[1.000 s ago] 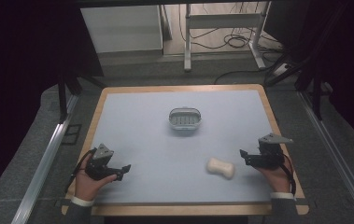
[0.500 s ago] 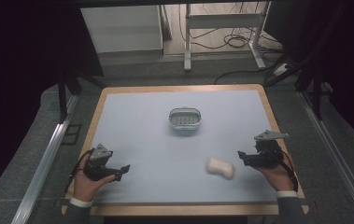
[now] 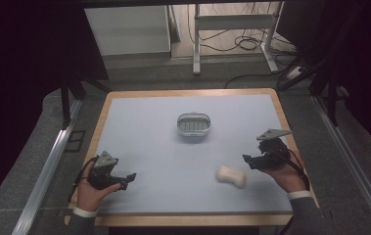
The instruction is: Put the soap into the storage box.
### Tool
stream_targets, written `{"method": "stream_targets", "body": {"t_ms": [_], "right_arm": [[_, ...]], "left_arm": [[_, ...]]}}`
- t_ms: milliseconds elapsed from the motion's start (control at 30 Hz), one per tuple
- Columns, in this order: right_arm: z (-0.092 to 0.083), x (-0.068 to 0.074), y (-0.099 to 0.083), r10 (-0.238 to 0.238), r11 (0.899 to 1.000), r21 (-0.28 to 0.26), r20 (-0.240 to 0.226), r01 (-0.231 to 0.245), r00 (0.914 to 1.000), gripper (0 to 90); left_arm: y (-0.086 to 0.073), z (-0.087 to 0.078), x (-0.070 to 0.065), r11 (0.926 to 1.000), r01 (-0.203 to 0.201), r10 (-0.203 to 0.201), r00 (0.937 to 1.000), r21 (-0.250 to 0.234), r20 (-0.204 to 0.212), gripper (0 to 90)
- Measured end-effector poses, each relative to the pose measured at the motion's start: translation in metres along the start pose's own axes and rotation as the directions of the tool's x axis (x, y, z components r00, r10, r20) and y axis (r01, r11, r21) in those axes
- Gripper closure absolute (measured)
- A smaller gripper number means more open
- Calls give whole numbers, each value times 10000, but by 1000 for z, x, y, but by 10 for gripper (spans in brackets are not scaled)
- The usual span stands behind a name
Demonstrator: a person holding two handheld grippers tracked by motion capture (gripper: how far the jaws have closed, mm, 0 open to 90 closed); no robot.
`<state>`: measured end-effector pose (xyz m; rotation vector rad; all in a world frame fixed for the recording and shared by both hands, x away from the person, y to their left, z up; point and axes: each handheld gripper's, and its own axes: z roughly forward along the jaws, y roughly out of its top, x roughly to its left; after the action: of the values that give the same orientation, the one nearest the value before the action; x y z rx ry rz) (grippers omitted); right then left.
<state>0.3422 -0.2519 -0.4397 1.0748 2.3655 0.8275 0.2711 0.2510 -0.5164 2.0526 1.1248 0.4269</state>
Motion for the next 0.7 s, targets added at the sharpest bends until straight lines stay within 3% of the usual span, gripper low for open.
{"method": "stream_targets", "body": {"t_ms": [233,433,700], "right_arm": [[5,10,14,-612,9979,219,-246,618,9978,198],[5,15,22,-819,9963,232,-435,829,9957,219],[5,26,32,-1394,9870,689,-807,1451,9869,245]], "left_arm": [[0,1,-1,10000,-21,21,10000,19,26,85],[0,0,0,10000,-12,12,10000,28,52,84],[0,-2,-1,10000,-25,24,9999,48,169,81]]}}
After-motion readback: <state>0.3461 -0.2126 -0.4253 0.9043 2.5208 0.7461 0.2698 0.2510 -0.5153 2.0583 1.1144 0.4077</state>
